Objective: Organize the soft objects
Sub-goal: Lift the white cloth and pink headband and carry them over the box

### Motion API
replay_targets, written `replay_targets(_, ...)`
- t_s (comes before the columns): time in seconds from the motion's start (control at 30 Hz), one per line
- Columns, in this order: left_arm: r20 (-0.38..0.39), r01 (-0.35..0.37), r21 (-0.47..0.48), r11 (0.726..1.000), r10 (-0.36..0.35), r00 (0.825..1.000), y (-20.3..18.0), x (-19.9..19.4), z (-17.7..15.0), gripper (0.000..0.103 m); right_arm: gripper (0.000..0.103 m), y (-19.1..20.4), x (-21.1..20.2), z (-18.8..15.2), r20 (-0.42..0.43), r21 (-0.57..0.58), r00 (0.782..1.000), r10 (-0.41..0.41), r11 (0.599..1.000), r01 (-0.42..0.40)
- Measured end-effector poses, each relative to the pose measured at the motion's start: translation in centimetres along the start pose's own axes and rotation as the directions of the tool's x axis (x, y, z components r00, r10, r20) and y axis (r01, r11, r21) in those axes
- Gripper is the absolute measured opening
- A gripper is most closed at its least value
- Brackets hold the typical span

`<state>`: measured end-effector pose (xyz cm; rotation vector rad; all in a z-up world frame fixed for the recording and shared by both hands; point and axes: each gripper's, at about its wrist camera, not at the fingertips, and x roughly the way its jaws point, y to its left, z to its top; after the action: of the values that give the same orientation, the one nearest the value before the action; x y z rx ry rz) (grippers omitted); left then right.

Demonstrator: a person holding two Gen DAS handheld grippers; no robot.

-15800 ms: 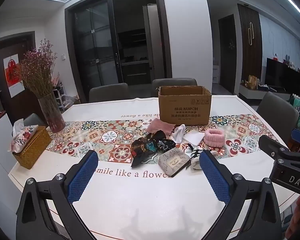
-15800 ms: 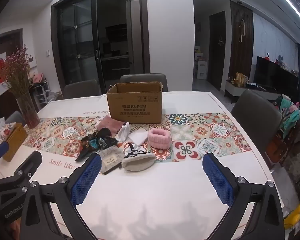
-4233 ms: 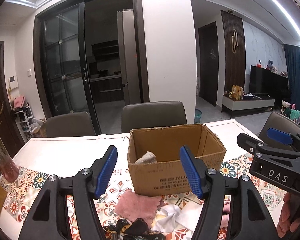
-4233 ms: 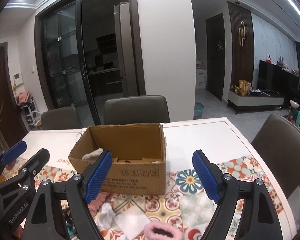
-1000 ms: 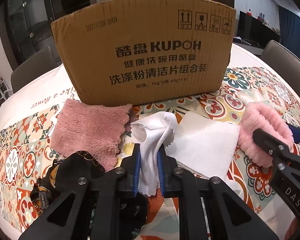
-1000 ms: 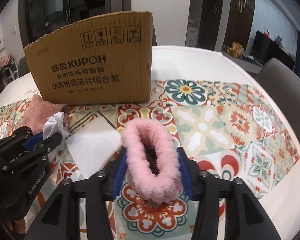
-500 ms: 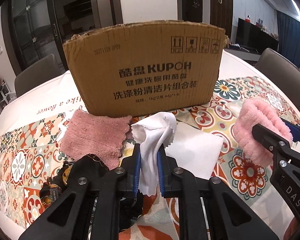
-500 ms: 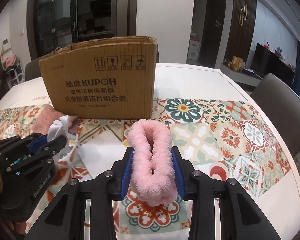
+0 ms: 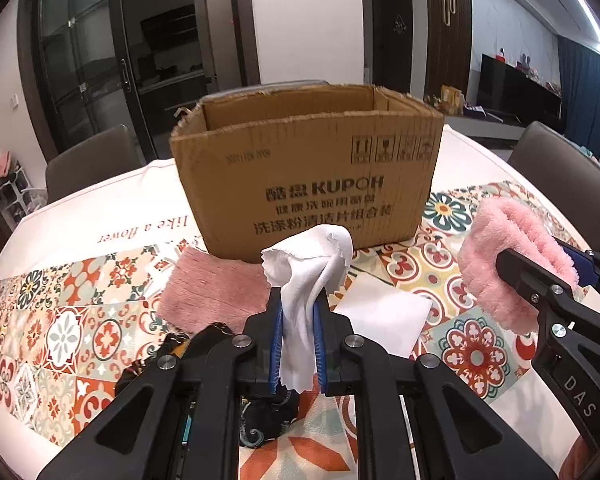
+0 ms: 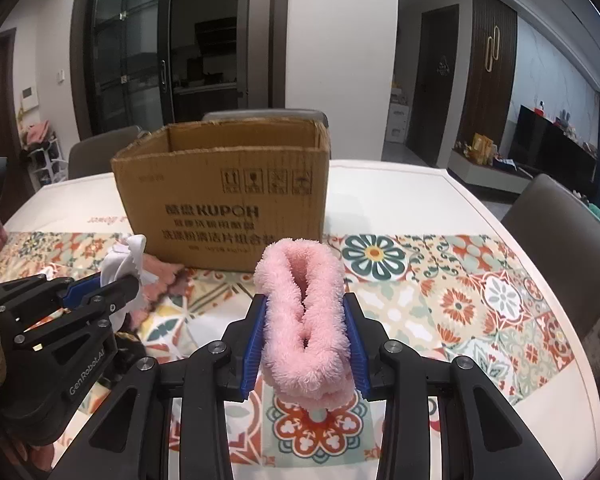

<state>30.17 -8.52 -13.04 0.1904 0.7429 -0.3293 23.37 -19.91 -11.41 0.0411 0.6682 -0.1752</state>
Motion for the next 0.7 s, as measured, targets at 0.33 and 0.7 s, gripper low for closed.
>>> replay_targets(0.33,0.056,-0.04,-0.031,0.999,0.042,0.998,0.8,-3.2,1.3,0.015,0.038,0.4,-1.7,2.0,0.062,-0.024,0.997,0.038,0.999,-0.037)
replay_targets(0.7,0.142,-0.086,-0.067,0.994,0.095,0.985,1.8,-6.1,3.7,0.015,0.038,1.2,-3.6,5.0,0.173,-0.088,0.981,0.085,0.994,-0.071)
